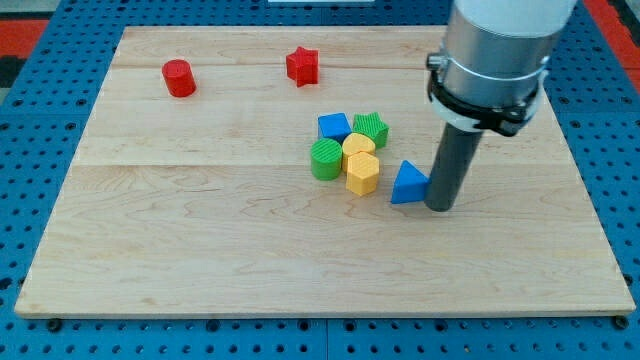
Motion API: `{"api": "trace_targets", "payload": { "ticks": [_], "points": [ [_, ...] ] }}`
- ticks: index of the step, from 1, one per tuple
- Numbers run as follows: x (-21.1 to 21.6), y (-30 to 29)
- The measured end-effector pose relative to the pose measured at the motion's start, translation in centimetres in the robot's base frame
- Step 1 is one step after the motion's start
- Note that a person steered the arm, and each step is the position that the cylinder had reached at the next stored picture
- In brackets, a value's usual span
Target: Nudge red star a bit left
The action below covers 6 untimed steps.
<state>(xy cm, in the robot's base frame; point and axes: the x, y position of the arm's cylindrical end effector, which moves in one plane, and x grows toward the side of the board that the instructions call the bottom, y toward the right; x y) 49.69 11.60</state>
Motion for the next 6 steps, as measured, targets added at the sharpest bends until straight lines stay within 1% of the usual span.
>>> {"api": "trace_targets", "payload": {
  "ticks": [1,2,3,4,5,6],
  "points": [
    [-1.4,-1.3],
    [-2.6,-1.3],
    [-2.9,-0.1],
    [-8.0,3.3],
    [-15.3,3.5],
    [-21.7,0.9]
  ]
}}
